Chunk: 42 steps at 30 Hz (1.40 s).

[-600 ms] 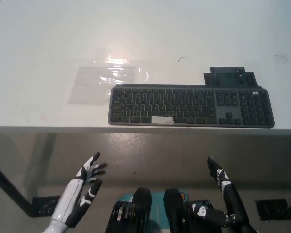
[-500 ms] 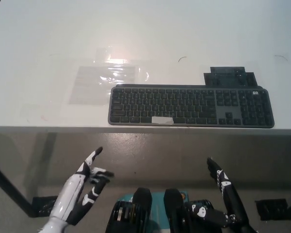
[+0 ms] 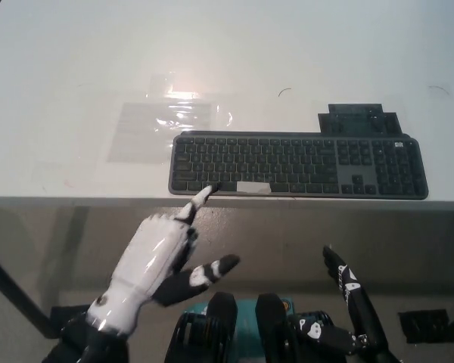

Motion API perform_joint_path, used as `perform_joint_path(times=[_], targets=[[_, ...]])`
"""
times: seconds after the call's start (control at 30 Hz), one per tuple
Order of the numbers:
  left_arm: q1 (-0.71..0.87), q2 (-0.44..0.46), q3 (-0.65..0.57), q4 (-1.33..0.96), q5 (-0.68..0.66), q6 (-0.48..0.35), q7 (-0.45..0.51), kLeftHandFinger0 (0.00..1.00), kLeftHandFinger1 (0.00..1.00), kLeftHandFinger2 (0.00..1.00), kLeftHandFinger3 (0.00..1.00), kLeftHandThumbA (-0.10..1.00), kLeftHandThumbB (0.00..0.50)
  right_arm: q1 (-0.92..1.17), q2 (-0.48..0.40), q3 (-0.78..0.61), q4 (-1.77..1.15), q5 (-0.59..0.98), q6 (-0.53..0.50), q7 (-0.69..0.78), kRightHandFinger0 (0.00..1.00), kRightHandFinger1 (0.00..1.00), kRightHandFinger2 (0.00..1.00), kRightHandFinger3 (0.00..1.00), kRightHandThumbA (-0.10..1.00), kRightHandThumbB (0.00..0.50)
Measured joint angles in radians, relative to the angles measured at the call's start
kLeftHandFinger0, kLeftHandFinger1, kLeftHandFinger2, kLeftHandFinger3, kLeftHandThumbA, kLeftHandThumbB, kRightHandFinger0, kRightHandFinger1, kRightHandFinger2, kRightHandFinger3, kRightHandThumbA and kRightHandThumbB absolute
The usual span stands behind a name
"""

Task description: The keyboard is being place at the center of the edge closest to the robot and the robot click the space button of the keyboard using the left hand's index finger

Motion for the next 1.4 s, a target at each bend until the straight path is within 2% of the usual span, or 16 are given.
perform_joint_path(times=[0.17, 0.5, 0.83, 0.93, 1.07, 1.13, 1.23, 1.33, 1.4], targets=[[-0.135, -0.019, -0.067, 0.112, 0.113, 0.05, -0.016, 0.0, 0.0, 0.0, 1.0, 1.0, 0.372, -0.002, 0.0, 0.0, -0.001, -0.007, -0.012, -0.001, 1.0, 1.0, 1.0, 1.0, 1.0, 0.337], [-0.285, -0.043, -0.134, 0.31, 0.224, 0.15, -0.044, 0.0, 0.01, 0.01, 1.0, 1.0, 0.388, -0.021, 0.001, -0.001, -0.003, -0.023, -0.021, -0.003, 1.0, 1.0, 1.0, 1.0, 1.0, 0.337], [-0.311, -0.045, -0.154, 0.444, 0.241, 0.206, -0.057, 0.0, 0.01, 0.0, 1.0, 1.0, 0.393, -0.025, 0.0, -0.002, -0.013, -0.03, -0.021, -0.008, 1.0, 1.0, 1.0, 1.0, 1.0, 0.339], [-0.311, -0.045, -0.161, 0.472, 0.245, 0.218, -0.057, 0.0, 0.02, 0.01, 1.0, 1.0, 0.416, -0.025, 0.0, -0.002, -0.018, -0.036, -0.021, -0.008, 1.0, 1.0, 1.0, 1.0, 1.0, 0.339], [-0.311, -0.045, -0.17, 0.505, 0.247, 0.226, -0.057, 0.0, 0.03, 0.02, 1.0, 1.0, 0.423, -0.025, 0.0, -0.002, -0.02, -0.037, -0.021, -0.008, 1.0, 1.0, 1.0, 1.0, 1.0, 0.337], [-0.311, -0.044, -0.177, 0.516, 0.247, 0.228, -0.057, 0.0, 0.03, 0.0, 1.0, 1.0, 0.419, -0.025, 0.0, -0.002, -0.02, -0.037, -0.021, -0.008, 1.0, 1.0, 1.0, 1.0, 1.0, 0.33], [-0.311, -0.044, -0.188, 0.525, 0.247, 0.229, -0.056, 0.0, 0.03, 0.01, 1.0, 1.0, 0.386, -0.025, 0.0, -0.002, -0.02, -0.038, -0.021, -0.008, 1.0, 1.0, 1.0, 1.0, 1.0, 0.331], [-0.307, -0.044, -0.199, 0.542, 0.247, 0.231, -0.051, 0.01, 0.09, 0.08, 1.0, 1.0, 0.393, -0.024, 0.0, -0.002, -0.02, -0.039, -0.021, -0.008, 1.0, 1.0, 1.0, 1.0, 1.0, 0.327], [-0.308, -0.045, -0.205, 0.549, 0.248, 0.232, -0.045, 0.0, 0.09, 0.08, 1.0, 1.0, 0.393, -0.024, 0.0, -0.002, -0.02, -0.039, -0.021, -0.008, 1.0, 1.0, 1.0, 1.0, 1.0, 0.328]])
